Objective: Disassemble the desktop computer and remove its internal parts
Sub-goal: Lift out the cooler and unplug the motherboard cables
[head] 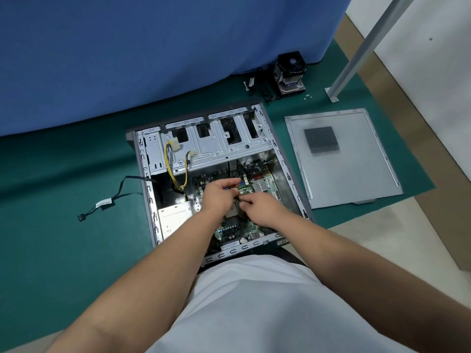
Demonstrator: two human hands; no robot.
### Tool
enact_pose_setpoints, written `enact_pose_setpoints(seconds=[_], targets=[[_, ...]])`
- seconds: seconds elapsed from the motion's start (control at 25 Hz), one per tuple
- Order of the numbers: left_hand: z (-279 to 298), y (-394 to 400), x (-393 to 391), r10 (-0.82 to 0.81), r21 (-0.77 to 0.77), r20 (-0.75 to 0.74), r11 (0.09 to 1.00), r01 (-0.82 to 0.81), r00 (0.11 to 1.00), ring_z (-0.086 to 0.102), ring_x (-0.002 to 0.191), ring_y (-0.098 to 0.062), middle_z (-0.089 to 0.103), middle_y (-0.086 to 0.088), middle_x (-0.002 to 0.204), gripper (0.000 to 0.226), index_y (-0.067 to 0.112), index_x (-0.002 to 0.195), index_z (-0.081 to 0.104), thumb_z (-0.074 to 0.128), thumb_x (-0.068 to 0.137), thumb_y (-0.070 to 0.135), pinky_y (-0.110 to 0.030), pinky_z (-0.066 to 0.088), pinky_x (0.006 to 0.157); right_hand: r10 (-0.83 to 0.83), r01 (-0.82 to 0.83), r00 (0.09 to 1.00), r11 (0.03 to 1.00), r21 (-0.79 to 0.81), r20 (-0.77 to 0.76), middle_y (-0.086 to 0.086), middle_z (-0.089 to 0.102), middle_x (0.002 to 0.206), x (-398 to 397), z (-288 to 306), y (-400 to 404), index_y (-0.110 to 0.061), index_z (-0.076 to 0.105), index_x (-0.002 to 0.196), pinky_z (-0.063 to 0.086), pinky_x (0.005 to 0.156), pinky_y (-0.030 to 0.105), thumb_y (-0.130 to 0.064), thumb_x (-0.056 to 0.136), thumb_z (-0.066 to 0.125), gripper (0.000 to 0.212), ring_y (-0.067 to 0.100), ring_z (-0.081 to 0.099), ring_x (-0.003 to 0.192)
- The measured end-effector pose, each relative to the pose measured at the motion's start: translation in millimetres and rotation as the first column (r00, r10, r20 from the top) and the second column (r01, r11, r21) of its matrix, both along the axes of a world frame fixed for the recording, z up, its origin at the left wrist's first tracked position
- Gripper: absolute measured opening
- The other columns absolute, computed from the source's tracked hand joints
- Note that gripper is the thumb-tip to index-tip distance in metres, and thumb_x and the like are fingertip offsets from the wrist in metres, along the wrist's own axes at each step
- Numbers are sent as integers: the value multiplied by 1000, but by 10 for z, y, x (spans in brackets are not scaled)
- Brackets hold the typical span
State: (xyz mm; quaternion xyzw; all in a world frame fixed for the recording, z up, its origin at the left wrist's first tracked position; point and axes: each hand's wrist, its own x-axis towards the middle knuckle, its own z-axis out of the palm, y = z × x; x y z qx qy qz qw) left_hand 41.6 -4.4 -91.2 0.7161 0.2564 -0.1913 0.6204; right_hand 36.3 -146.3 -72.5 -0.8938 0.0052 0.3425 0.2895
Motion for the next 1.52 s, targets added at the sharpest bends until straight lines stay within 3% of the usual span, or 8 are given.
enact_pose_setpoints(seconds=[0.08,0.16,0.28,0.36,0.64,1.04,1.28,1.52], targets=[[24,-7,-3,-59,98,47,994,54,997,60,71,-11,73,7,107,28,24,112,77,67,97,3,-15,49,56,-77,92,974,994,-60,213,6,70,103,26,31,-40,-19,72,116,55,70,35,-37,105,46,33,24,66,78],[48,-22,-12,-101,165,86,983,86,991,64,75,-12,73,5,105,24,23,106,77,68,96,3,-17,52,63,-85,103,919,994,-26,386,3,58,135,67,60,-51,-19,63,134,57,82,41,-24,104,47,34,24,67,96],[71,-20,-23,-113,188,144,978,85,983,67,84,-22,72,-4,99,16,18,94,68,71,92,1,-35,57,79,99,-116,914,993,21,392,-10,39,155,145,131,-10,-24,56,143,55,94,42,-1,96,49,53,21,59,121],[84,2,-31,-98,169,169,983,69,981,61,77,-24,70,-13,92,21,16,89,56,73,91,4,-36,53,72,196,-191,923,980,-46,332,-8,37,158,210,127,14,-23,58,142,54,97,43,0,95,50,53,22,55,128],[111,104,-46,-188,294,178,947,130,966,60,76,-8,67,7,88,15,25,100,68,76,92,16,-9,43,60,230,-146,863,966,-212,450,4,54,124,394,131,-119,-7,69,110,53,85,39,-23,102,58,21,27,63,97],[225,160,-45,-382,417,184,865,280,906,63,88,-11,71,6,98,19,21,113,78,69,98,29,-25,45,74,231,-205,864,973,-106,447,-2,72,110,308,205,-116,-26,68,118,50,75,33,-33,102,56,21,22,65,98],[257,245,-20,-430,502,200,817,285,880,59,99,-13,61,5,108,18,20,111,71,67,95,27,-24,40,84,-97,104,817,994,20,569,-6,73,79,405,334,-203,-22,73,102,57,70,35,-30,99,63,14,17,68,73],[243,407,6,-563,575,273,745,337,780,55,103,-12,60,4,112,17,17,111,72,64,101,26,-25,42,91,-175,228,821,973,-31,543,-1,73,84,810,543,-123,-22,70,92,56,73,35,-27,95,62,10,23,67,82]])
